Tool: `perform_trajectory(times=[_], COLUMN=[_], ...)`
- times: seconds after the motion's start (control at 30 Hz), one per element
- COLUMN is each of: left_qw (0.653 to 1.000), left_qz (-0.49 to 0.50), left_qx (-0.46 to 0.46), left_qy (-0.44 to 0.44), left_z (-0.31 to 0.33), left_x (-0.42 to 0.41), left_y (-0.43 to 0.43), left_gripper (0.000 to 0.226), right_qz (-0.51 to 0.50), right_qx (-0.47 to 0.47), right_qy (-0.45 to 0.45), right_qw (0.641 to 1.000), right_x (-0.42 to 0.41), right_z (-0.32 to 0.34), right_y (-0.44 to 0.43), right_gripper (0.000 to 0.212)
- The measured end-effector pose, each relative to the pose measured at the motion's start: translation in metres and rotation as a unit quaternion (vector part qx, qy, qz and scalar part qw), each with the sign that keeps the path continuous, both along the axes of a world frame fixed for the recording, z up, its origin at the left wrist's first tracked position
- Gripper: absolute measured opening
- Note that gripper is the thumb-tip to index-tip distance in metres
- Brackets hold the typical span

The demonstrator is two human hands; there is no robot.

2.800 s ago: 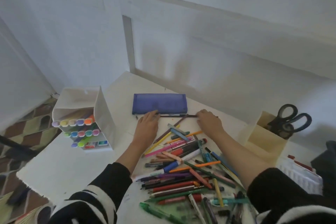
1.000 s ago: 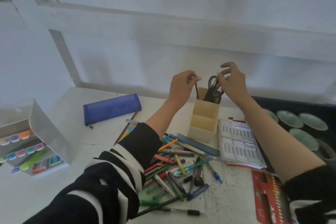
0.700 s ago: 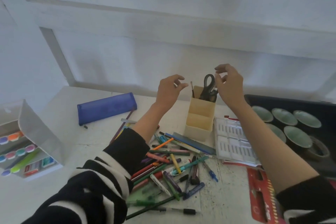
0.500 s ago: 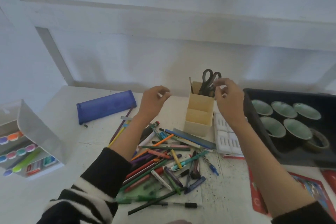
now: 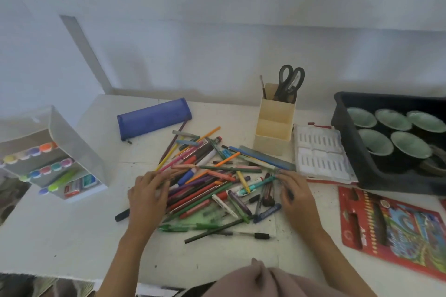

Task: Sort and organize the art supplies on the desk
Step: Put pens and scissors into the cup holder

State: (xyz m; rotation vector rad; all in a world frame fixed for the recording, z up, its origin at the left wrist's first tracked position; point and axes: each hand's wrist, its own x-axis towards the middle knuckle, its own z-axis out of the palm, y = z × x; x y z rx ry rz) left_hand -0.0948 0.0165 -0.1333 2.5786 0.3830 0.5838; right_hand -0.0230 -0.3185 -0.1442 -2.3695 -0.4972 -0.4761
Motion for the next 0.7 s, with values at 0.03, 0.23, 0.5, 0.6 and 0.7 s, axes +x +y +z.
perform_trajectory(times=[0.03,0.23,0.5,0.6,0.7], left_qw=[1.000,0.998,0.995,0.995,0.995], left_qz=[0.023,0.036,0.045,0.044,0.049], left_qx=[0.002,0.009,0.028,0.031,0.030], left_qy=[0.004,0.045,0.079,0.085,0.079], left_z=[-0.004,-0.017,-0.010,-0.010,-0.010], left_x=[-0.009,-0.030,-0.027,-0.028,-0.028], left_y=[0.000,-0.002,-0.005,-0.006,-0.008], left_gripper=[0.022,0.042,0.056,0.055,0.047], right_qz=[0.012,0.019,0.001,-0.003,-0.005], right_qx=[-0.021,-0.030,-0.036,-0.053,-0.062], right_qy=[0.003,0.038,0.065,0.071,0.078], right_qw=[1.000,0.999,0.997,0.996,0.995], right_x=[-0.001,0.002,-0.001,-0.001,0.000], right_z=[-0.002,-0.003,0.000,0.002,0.003], right_y=[0.000,0.002,0.003,0.004,0.004], right_gripper=[0.035,0.036,0.040,0.041,0.041])
